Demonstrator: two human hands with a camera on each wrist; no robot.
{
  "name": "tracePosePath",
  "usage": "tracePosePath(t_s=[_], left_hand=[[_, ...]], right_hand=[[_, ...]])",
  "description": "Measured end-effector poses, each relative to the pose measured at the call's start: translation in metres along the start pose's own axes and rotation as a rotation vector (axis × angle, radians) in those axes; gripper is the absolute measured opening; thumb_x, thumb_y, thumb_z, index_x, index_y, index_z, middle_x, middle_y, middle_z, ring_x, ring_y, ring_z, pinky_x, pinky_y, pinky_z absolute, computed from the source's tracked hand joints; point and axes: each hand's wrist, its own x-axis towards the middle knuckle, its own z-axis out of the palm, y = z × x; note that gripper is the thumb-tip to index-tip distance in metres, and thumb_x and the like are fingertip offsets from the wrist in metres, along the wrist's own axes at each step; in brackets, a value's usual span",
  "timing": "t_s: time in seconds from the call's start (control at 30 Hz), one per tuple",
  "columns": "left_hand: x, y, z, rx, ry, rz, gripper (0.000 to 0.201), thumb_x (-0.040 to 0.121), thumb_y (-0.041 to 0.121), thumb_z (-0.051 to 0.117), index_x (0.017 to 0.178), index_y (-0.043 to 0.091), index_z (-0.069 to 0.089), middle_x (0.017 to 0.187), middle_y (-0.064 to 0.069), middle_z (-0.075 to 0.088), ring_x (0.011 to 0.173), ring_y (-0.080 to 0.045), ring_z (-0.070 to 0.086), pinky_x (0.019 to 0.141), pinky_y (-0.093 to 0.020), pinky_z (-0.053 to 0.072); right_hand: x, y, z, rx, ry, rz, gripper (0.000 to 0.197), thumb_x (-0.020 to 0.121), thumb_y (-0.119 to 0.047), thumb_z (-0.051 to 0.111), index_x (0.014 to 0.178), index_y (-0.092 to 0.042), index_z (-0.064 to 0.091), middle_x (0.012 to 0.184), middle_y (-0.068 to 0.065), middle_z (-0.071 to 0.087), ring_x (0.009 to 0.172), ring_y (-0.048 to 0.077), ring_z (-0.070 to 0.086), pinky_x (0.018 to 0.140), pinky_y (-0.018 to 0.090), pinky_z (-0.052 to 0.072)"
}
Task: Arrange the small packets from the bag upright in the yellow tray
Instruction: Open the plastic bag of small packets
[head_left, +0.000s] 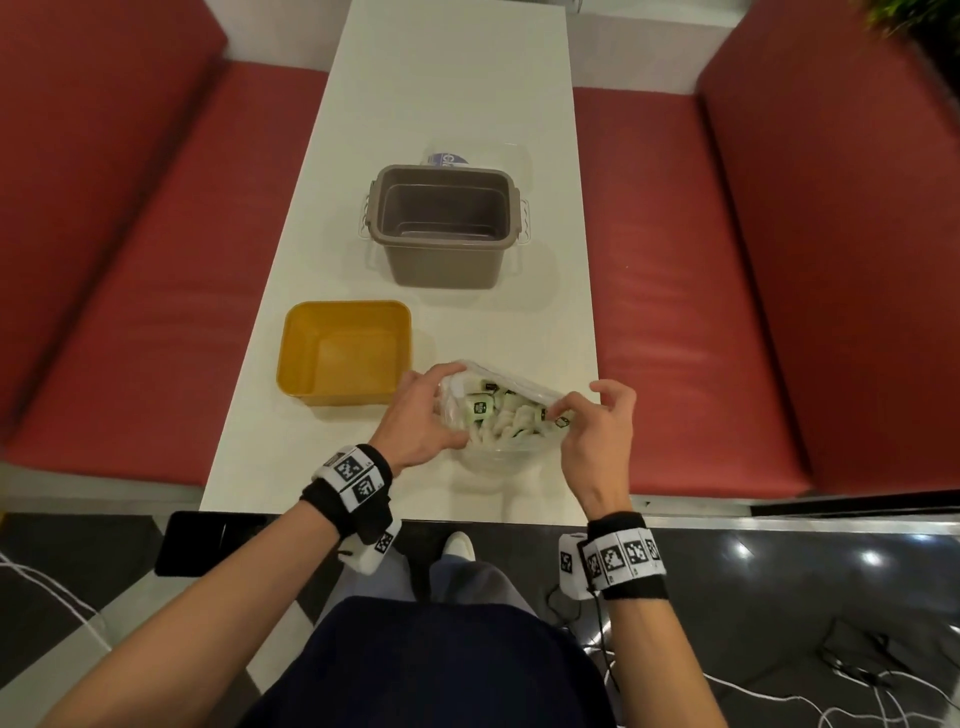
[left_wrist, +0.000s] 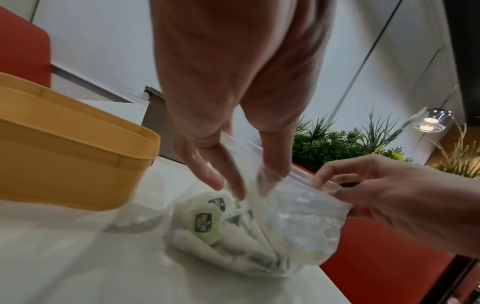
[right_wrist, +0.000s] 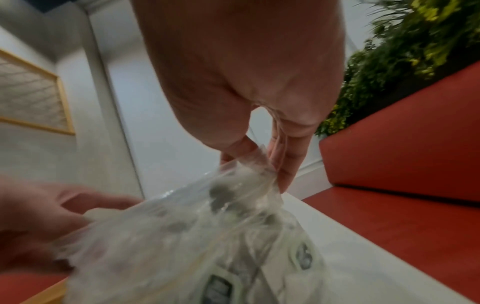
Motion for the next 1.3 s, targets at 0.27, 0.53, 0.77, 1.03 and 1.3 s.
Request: tracePosePath(t_s=[0.27, 0.53, 0.77, 1.03, 1.3], left_hand=[[0.0, 0.002, 0.007, -0.409, 0.043, -0.019, 0.045, 0.097, 0.013, 0.08, 0.133, 0.038, 0.072, 0.102, -0.003, 0.068, 0.095, -0.025, 0.072, 0.087, -0.041, 0.064], [0.01, -0.008, -0.001, -1.089, -0.207, -0.23, 0.038, 0.108, -0.005, 0.05, 0.137, 0.009, 0.07, 0.119, -0.02, 0.07, 0.102, -0.027, 0.067, 0.092, -0.038, 0.06], [0.023, -0.019, -0.001, -1.337, -0.139, -0.376, 0.036, 0.102, -0.009, 0.037, 0.109, 0.019, 0.059, 0.104, -0.019, 0.064, 0.113, -0.036, 0.055, 0.088, -0.044, 0.051], [0.009, 0.003, 0.011, -0.325, -0.051, 0.074, 0.021, 0.096, 0.004, 0.072, 0.102, 0.024, 0.068, 0.102, -0.003, 0.052, 0.083, -0.019, 0.048, 0.077, -0.029, 0.041], [0.004, 0.001, 0.022, 0.307, 0.068, 0.124, 0.058, 0.098, 0.006, 0.066, 0.152, 0.026, 0.054, 0.135, -0.002, 0.039, 0.098, -0.023, 0.057, 0.093, -0.035, 0.053]], right_hand=[[0.005, 0.004, 0.006, 0.119, -0.169, 0.132, 0.059, 0.096, -0.004, 0.064, 0.137, -0.047, 0.062, 0.103, 0.0, 0.067, 0.091, 0.017, 0.069, 0.087, 0.035, 0.056], [0.022, 0.028, -0.004, 0.938, -0.296, 0.635, 0.062, 0.091, 0.023, 0.055, 0.14, -0.012, 0.069, 0.088, 0.011, 0.068, 0.084, 0.021, 0.069, 0.085, 0.036, 0.061], [0.031, 0.051, -0.006, 1.556, -0.23, 1.145, 0.061, 0.092, 0.024, 0.028, 0.129, -0.013, 0.06, 0.118, 0.027, 0.076, 0.119, 0.042, 0.067, 0.104, 0.056, 0.054], [0.022, 0.043, 0.002, 1.428, -0.255, 0.866, 0.023, 0.085, -0.003, 0.051, 0.092, -0.021, 0.063, 0.097, 0.012, 0.064, 0.086, 0.027, 0.06, 0.079, 0.039, 0.047], [0.015, 0.007, 0.009, -0.118, -0.287, 0.16, 0.056, 0.097, 0.002, 0.056, 0.143, -0.029, 0.062, 0.143, 0.007, 0.042, 0.094, 0.018, 0.062, 0.082, 0.021, 0.049]])
